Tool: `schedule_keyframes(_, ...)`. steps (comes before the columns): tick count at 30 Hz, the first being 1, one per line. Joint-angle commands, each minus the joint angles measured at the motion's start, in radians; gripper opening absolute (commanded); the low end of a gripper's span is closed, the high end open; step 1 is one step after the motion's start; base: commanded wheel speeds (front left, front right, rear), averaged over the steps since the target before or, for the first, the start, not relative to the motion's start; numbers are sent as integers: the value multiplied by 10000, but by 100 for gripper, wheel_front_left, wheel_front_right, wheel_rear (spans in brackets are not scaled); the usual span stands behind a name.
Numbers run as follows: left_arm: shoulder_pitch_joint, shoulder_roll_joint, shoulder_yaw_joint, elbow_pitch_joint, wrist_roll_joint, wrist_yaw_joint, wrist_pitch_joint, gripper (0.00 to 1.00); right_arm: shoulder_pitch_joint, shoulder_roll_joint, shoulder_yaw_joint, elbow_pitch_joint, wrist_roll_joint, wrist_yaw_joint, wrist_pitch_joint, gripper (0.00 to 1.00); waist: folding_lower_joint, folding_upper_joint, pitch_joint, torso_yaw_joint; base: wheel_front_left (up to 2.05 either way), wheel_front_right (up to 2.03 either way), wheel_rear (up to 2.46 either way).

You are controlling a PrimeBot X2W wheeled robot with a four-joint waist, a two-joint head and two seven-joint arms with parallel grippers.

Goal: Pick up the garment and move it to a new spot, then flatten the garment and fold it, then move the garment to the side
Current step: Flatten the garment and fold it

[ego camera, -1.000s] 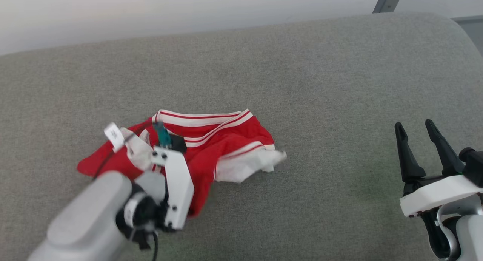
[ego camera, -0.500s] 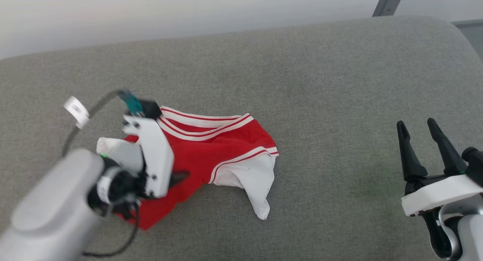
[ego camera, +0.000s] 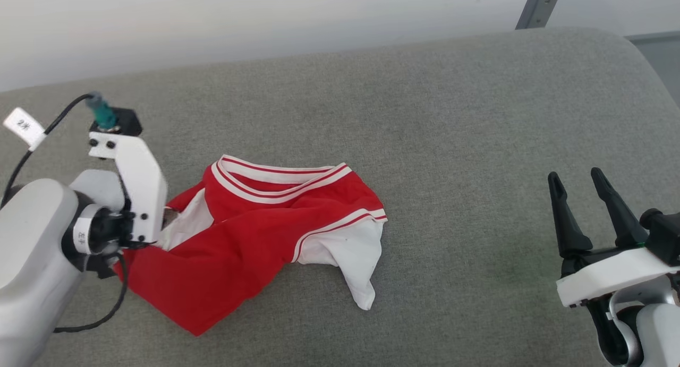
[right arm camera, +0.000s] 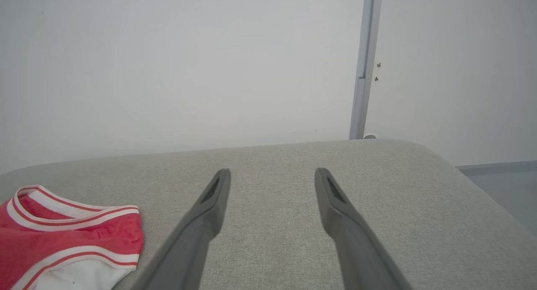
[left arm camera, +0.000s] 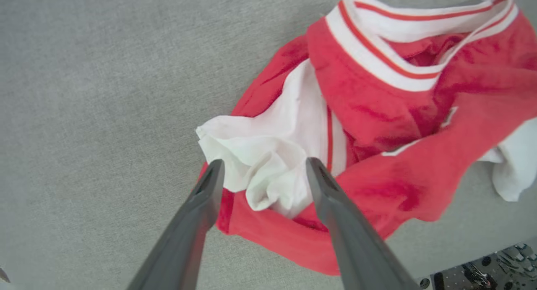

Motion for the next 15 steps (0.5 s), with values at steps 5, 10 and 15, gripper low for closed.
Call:
schedule_keyframes(5,-76,-319,97,1309,-62,-250,-609,100,-69,-121,-39,-109,26,-3,80,100,0,0,313,-105,0,0,0)
schedule_keyframes(10,-250,-936,211,2454,-201,-633,-1331,100,-219,-224,-35,-151,80,-3,92,100,0,0,590,-143,0,0,0)
schedule_keyframes(15,-833,-1208,238,3519,-97,-1032,-1807,0,-238,-328,-104,-122,108,-3,104,100,0,0,662,-24,0,0,0)
